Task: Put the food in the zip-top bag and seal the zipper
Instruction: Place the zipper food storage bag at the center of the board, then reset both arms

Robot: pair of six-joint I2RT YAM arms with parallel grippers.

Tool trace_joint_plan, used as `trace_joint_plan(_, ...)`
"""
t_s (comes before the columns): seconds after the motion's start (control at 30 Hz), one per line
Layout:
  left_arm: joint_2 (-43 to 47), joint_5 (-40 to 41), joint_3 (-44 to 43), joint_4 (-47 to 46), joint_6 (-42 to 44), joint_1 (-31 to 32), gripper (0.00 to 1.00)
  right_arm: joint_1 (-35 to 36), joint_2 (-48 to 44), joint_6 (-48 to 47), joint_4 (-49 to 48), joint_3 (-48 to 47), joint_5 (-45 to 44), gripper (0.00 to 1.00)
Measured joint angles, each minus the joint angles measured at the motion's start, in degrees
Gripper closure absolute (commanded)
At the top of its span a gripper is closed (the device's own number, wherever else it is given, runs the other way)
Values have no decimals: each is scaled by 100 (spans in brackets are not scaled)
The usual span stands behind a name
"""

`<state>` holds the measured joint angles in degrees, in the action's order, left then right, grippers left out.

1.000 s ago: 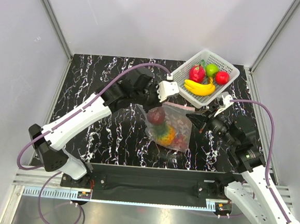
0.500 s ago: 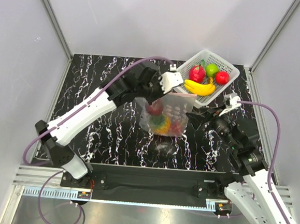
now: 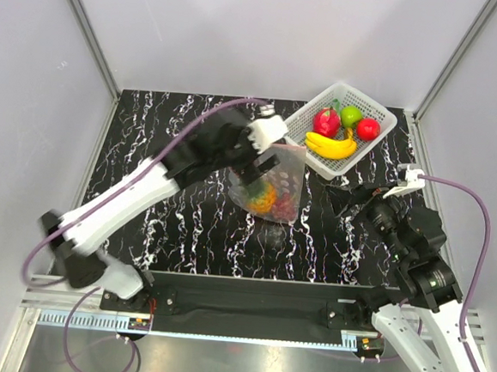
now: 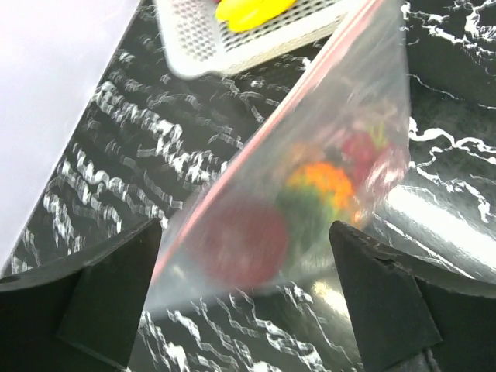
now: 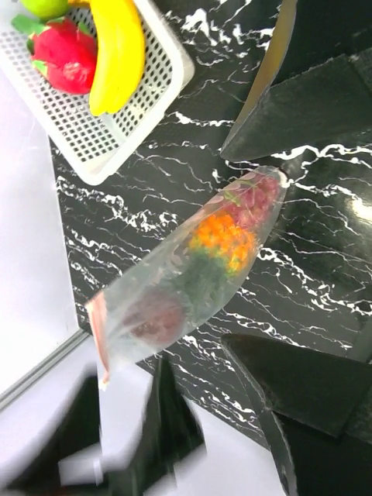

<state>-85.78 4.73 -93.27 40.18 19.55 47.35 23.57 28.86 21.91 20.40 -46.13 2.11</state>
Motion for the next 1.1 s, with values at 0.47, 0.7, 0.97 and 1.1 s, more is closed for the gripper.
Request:
trace_joint_plan(0.47, 5687, 1329, 3152, -645, -2876, 0, 1, 0, -354, 280, 1773, -1014, -466, 0)
trace_joint_plan(0.7, 6990, 1445, 4710, 223, -3473, 0, 1, 0, -964, 304, 2404, -1016, -649, 0)
trace_joint_plan(0.97, 7541, 1410, 5080, 177, -3515, 0, 1, 0, -1394, 299, 2592, -848, -754, 0)
trace_joint_plan(1.1, 7471, 1353, 5093, 173, -3571, 0, 1, 0, -1237, 299, 2621, -822, -719, 0)
